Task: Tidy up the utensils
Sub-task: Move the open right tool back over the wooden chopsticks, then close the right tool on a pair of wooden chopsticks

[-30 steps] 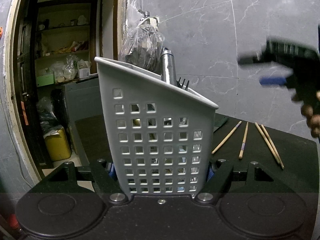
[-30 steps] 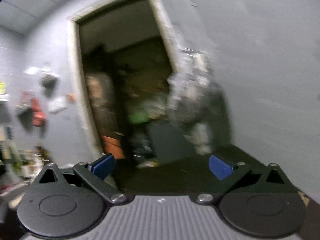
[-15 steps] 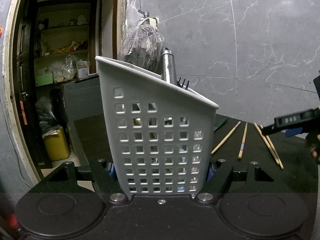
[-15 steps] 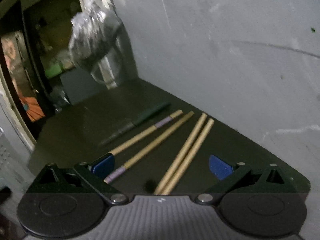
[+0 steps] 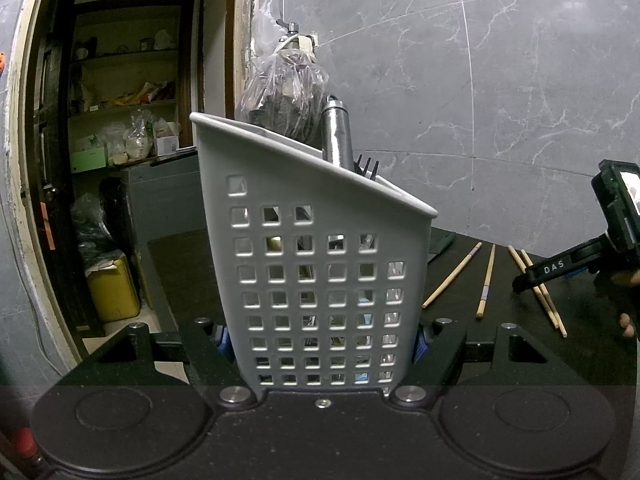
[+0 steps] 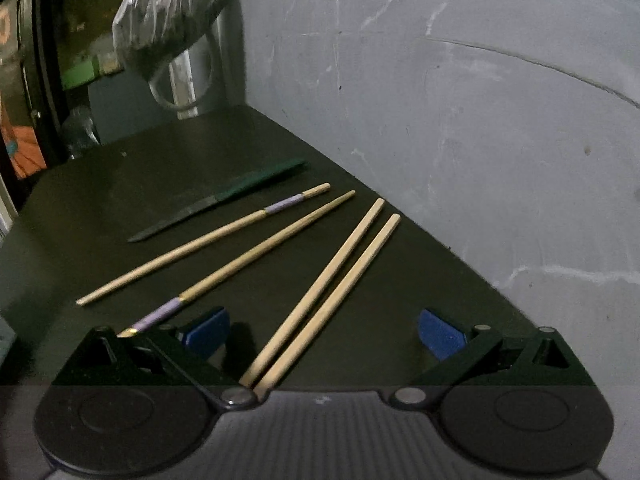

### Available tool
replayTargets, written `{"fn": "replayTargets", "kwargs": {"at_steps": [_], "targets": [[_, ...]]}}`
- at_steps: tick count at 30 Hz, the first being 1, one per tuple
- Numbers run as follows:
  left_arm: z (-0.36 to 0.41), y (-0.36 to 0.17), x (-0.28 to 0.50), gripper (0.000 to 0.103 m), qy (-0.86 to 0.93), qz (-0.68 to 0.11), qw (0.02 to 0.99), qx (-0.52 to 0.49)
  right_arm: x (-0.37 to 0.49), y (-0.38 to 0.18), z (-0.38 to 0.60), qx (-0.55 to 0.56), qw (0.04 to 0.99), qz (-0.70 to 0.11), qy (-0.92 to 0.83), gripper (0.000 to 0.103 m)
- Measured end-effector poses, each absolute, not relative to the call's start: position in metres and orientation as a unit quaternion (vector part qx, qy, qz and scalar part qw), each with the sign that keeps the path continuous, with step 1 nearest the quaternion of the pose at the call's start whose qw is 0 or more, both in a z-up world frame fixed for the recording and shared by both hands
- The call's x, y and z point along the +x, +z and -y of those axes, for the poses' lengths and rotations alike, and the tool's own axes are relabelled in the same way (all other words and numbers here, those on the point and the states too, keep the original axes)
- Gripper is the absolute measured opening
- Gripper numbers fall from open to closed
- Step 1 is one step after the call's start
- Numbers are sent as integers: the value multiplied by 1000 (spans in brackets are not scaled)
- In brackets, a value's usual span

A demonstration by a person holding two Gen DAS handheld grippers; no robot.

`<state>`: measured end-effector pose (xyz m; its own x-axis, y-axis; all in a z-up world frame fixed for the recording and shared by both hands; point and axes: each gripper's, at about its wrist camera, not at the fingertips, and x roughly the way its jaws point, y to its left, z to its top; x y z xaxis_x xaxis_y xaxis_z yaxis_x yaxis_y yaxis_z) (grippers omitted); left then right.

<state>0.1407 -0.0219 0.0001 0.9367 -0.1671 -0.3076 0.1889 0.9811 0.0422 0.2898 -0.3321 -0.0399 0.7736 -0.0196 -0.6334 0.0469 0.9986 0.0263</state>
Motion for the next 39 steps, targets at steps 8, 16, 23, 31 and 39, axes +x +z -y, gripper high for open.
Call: {"fn": "replayTargets", "kwargs": {"at_steps": [8, 16, 23, 31, 39], "targets": [[22, 0, 140, 76, -90, -153, 983, 36, 284, -40, 334, 27, 950, -312, 1, 75], [22, 0, 140, 76, -90, -153, 983, 36, 276, -40, 337, 25, 954, -298, 5, 26], [22, 0, 140, 76, -90, -153, 983, 36, 258, -37, 331, 20, 951, -306, 38, 18], [22, 0, 140, 76, -90, -153, 983, 37, 229, -31, 312, 7, 940, -314, 132, 18], [22, 0, 139, 76, -89, -153, 983, 39, 222, -28, 280, -17, 927, -308, 213, 18]]}}
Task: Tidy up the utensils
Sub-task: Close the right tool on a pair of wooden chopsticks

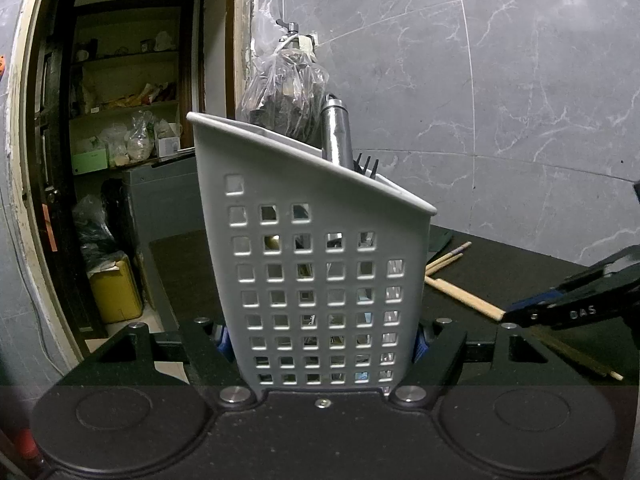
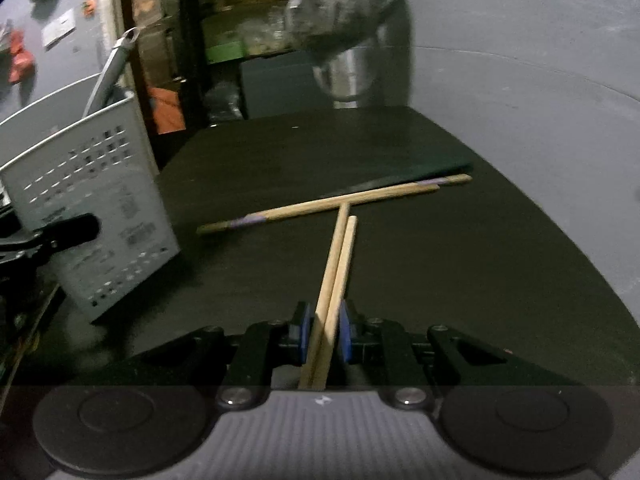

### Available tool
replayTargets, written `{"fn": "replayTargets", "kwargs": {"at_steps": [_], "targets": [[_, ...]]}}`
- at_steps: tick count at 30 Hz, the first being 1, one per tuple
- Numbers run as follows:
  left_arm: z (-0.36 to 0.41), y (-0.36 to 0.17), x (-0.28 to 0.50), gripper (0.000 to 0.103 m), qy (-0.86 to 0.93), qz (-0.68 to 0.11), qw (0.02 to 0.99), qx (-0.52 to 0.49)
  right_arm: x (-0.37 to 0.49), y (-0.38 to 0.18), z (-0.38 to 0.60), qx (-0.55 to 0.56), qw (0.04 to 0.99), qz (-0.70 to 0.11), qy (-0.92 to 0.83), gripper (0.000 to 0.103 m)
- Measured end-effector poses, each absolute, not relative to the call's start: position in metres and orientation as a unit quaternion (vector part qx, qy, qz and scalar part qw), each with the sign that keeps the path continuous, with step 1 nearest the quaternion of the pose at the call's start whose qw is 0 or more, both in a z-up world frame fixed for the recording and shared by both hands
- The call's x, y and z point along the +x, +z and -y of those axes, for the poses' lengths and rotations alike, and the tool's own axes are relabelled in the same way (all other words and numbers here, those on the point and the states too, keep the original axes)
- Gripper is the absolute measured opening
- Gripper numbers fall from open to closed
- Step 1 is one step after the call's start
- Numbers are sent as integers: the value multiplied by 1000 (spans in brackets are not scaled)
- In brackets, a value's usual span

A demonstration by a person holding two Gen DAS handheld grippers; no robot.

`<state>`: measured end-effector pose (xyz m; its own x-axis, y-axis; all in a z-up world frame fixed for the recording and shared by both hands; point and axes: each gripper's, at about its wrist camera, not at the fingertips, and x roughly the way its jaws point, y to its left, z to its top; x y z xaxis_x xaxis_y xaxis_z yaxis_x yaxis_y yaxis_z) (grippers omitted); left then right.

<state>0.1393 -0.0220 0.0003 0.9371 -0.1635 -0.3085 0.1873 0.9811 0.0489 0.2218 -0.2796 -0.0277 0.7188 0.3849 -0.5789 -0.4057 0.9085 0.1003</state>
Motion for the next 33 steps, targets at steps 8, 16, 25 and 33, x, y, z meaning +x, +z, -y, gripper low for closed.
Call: {"fn": "replayTargets", "kwargs": {"at_steps": [8, 16, 25, 33], "targets": [[22, 0, 139, 76, -89, -153, 983, 38, 236, -19, 273, -8, 925, -301, 232, 34], [23, 0, 139, 76, -89, -153, 983, 38, 247, -20, 292, 25, 931, -306, 200, 35], [23, 0, 139, 76, -89, -153, 983, 38, 249, -28, 283, 12, 926, -315, 206, 24], [23, 0, 139, 76, -89, -153, 983, 39, 259, -31, 277, 7, 929, -312, 199, 8]]}}
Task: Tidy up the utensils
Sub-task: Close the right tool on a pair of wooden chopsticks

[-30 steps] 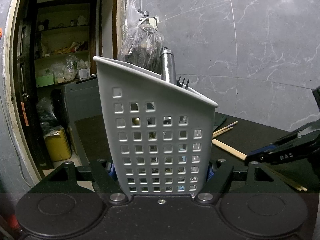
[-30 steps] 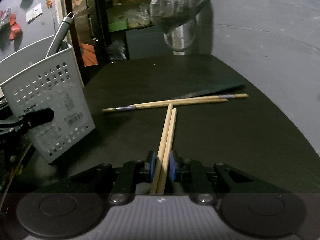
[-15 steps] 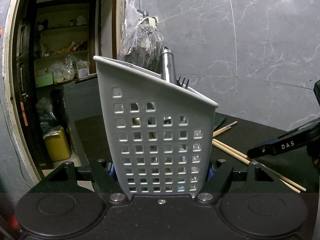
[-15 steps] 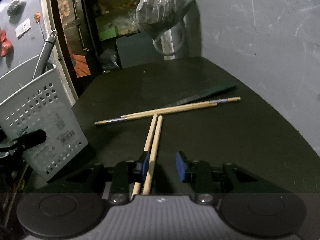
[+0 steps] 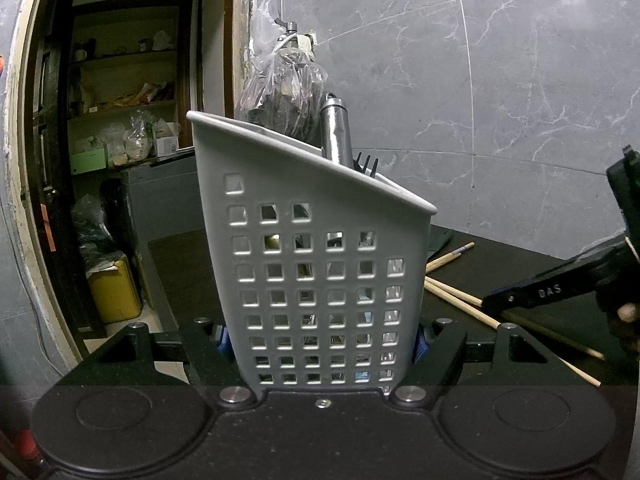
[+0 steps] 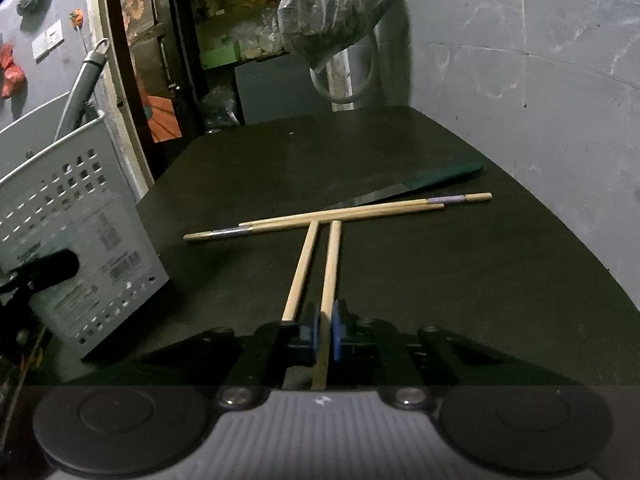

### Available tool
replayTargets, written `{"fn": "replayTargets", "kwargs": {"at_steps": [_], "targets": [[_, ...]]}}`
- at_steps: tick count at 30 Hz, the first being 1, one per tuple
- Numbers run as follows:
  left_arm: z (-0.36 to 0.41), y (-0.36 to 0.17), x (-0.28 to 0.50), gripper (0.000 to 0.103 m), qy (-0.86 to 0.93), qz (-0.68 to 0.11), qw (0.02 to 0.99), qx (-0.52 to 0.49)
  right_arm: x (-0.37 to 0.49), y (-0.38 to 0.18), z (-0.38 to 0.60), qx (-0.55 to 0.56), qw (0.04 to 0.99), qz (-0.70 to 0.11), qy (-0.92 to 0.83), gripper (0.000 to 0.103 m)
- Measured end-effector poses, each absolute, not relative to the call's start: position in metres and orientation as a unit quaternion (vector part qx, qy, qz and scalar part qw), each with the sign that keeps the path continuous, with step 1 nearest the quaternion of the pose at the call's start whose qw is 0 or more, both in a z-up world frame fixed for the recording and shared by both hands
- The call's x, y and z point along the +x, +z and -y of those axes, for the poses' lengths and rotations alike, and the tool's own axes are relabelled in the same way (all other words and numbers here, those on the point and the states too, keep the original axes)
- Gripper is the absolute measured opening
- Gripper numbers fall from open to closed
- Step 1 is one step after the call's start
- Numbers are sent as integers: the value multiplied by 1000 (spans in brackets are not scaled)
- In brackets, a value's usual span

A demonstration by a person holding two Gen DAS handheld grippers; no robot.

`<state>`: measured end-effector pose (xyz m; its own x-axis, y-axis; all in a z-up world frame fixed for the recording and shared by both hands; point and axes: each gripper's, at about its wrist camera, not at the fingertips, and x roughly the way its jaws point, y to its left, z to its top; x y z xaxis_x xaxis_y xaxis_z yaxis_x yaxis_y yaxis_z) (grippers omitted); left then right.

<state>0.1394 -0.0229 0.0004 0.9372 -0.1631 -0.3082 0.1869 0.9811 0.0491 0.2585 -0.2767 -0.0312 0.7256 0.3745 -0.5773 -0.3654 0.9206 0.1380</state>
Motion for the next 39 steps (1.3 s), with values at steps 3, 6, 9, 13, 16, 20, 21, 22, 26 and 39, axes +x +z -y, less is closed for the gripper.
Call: {"fn": "replayTargets", "kwargs": {"at_steps": [3, 6, 9, 13, 16, 20, 21, 22, 26, 39], "targets": [[22, 0, 139, 76, -89, -153, 983, 39, 265, -32, 273, 12, 927, -313, 205, 8], [23, 0, 139, 76, -89, -153, 983, 39, 269, -32, 270, 16, 925, -316, 211, 8], [23, 0, 139, 76, -89, -153, 983, 38, 271, -30, 273, 39, 922, -321, 213, 13], [23, 0, 140, 76, -89, -154, 983, 39, 279, -26, 276, 63, 920, -322, 216, 48], [23, 0, 140, 76, -89, -154, 983, 39, 286, -23, 270, 60, 917, -323, 228, 58], [23, 0, 140, 76, -89, -155, 983, 40, 293, -25, 250, 20, 916, -333, 221, 67], [23, 0, 140, 76, -90, -155, 983, 40, 293, -26, 246, 10, 918, -331, 220, 70], [23, 0, 140, 76, -89, -155, 983, 40, 291, -27, 241, 2, 918, -330, 220, 74], [23, -1, 141, 76, -90, -157, 983, 39, 286, -28, 233, -16, 919, -327, 221, 74], [22, -3, 144, 76, -91, -160, 982, 37, 277, -27, 237, -64, 924, -315, 205, 17]]}}
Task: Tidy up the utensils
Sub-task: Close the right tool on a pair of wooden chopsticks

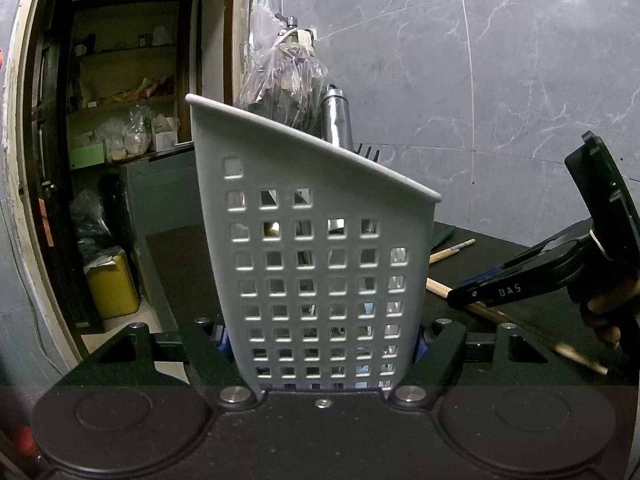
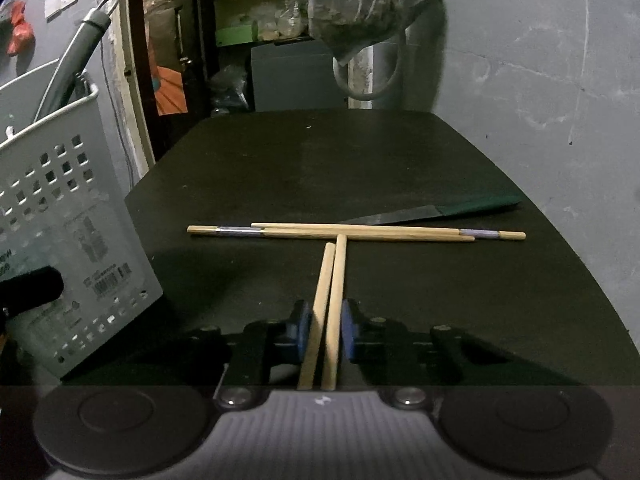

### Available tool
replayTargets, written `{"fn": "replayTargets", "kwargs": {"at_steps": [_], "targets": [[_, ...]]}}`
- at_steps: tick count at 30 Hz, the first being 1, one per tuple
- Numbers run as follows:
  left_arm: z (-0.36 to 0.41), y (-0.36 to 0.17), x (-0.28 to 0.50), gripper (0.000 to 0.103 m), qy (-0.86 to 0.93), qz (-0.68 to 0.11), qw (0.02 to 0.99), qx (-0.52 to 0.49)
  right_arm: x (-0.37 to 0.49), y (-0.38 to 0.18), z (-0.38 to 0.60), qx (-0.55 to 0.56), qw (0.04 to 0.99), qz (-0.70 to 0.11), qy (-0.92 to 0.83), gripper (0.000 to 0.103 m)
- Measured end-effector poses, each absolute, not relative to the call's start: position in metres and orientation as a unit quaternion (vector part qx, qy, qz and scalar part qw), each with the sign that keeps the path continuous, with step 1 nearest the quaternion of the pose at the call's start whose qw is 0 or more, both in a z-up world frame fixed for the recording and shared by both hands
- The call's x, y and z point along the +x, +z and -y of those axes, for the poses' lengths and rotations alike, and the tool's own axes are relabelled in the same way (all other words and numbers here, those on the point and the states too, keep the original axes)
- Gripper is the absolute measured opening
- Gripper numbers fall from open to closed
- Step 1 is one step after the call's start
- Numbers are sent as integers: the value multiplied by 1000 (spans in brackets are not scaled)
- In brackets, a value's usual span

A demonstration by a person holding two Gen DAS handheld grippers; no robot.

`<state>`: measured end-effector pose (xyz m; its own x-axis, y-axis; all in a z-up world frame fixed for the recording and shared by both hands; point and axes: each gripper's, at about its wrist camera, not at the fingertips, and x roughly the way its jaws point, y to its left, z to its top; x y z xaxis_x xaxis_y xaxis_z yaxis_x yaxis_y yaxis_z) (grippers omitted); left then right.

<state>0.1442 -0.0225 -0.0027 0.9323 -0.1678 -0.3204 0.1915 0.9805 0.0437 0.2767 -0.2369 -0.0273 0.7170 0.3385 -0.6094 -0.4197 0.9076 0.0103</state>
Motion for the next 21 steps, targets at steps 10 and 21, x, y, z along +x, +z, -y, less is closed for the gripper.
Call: {"fn": "replayTargets", "kwargs": {"at_steps": [10, 21], "targets": [[23, -3, 144, 76, -92, -160, 982, 37, 284, -24, 240, -59, 920, -324, 213, 21], [23, -2, 144, 76, -92, -160, 982, 37, 292, -23, 234, -84, 910, -336, 229, 47]]}}
